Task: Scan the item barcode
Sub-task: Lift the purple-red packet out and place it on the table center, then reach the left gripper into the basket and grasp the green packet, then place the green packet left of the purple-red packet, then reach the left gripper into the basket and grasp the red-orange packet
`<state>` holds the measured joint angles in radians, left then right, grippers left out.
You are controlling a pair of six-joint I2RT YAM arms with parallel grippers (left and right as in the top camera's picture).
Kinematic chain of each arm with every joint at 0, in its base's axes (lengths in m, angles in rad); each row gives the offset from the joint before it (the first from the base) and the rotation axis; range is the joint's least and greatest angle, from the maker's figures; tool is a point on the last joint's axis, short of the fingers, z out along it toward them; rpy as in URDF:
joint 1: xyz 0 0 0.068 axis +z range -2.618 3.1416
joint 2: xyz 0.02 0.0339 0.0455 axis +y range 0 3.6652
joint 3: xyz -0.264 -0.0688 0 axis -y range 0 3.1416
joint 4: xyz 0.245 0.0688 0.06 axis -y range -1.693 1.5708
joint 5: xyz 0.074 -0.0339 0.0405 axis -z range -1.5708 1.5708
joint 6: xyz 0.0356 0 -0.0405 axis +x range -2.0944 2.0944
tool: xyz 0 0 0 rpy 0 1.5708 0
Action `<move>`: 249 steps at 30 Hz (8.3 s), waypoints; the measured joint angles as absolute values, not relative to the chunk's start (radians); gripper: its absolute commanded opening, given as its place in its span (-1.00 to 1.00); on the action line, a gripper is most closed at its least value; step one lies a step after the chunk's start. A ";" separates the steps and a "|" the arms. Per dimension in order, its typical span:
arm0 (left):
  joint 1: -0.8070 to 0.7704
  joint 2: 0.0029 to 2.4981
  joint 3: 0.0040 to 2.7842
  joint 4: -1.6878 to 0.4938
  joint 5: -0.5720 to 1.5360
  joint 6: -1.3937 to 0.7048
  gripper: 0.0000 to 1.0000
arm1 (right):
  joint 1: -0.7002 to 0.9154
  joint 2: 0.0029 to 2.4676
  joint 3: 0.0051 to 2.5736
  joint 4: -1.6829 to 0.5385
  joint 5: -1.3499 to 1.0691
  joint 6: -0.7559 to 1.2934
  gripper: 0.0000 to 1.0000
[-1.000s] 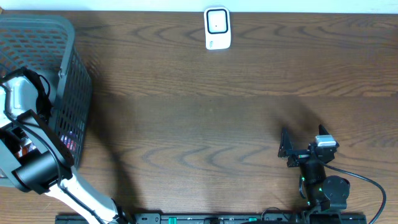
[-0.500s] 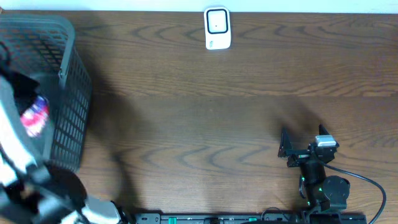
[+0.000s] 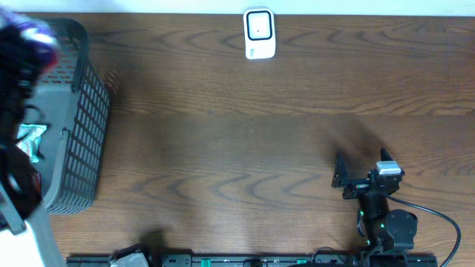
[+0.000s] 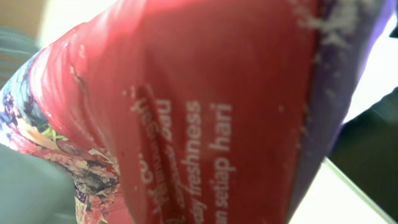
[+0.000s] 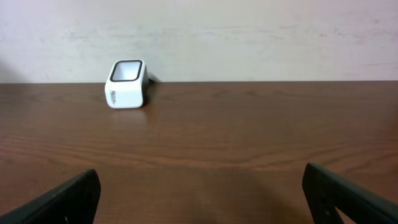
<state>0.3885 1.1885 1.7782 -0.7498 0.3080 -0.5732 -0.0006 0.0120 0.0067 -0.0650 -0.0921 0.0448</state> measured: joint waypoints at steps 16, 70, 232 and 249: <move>-0.516 1.493 1.724 -0.873 0.131 -0.297 -0.85 | -0.001 0.012 0.007 -0.065 -0.092 0.045 0.98; 0.498 1.524 1.697 -1.024 -0.423 -0.365 0.76 | -0.001 0.012 0.007 -0.065 -0.092 0.045 0.99; 0.739 1.787 1.481 -0.937 -0.307 -0.255 0.75 | -0.001 0.012 0.007 -0.065 -0.092 0.045 0.98; 0.739 2.043 1.483 -0.920 -0.392 -0.258 -0.15 | -0.001 0.012 0.007 -0.065 -0.092 0.045 0.99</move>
